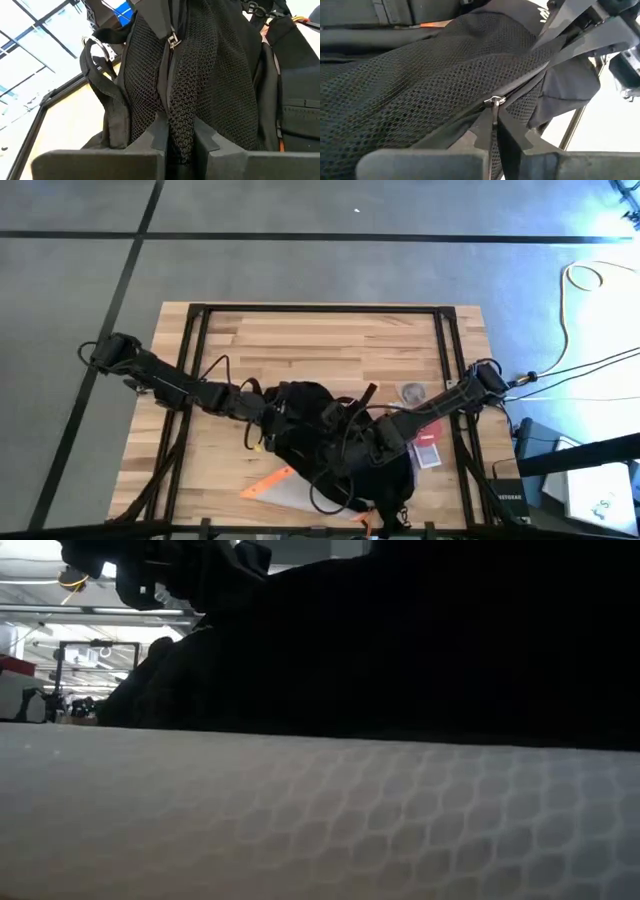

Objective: Unpack backpack
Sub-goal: Open the black bag

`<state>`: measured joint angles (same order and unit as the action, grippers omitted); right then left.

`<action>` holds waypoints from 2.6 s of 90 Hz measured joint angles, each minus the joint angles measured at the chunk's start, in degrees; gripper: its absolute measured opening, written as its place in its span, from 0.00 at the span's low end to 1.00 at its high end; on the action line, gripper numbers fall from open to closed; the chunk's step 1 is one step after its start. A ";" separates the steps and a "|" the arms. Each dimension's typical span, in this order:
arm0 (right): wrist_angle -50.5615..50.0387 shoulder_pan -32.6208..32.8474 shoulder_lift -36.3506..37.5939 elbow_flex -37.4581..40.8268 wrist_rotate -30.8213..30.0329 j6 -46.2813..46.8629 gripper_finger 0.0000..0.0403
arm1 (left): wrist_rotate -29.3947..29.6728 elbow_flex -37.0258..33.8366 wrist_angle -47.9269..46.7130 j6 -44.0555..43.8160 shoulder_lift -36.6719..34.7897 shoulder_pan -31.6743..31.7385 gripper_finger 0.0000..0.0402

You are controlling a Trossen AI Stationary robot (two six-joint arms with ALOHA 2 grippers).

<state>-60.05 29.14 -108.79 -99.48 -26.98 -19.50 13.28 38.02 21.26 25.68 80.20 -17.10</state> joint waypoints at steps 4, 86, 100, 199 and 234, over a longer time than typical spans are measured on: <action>-0.10 0.23 0.00 0.00 0.16 0.72 0.00 | 0.00 0.00 -0.02 -0.01 0.00 0.00 0.04; -14.15 13.97 5.02 0.22 -3.45 30.12 0.00 | 0.07 -0.07 0.72 -0.20 0.00 0.00 0.04; -18.20 16.63 5.51 0.22 -4.14 36.60 0.00 | 0.07 -0.07 0.98 -0.23 0.00 0.02 0.04; -12.34 17.95 5.55 2.98 -6.62 38.55 0.40 | -0.17 -0.20 1.07 -0.38 -0.04 0.35 0.04; -14.39 17.63 5.53 4.02 -11.12 28.17 0.33 | -0.20 -0.15 0.81 -0.42 -0.04 0.35 0.04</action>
<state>-74.43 46.78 -103.26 -95.46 -38.10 8.67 13.08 37.87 22.06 25.26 80.16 -16.75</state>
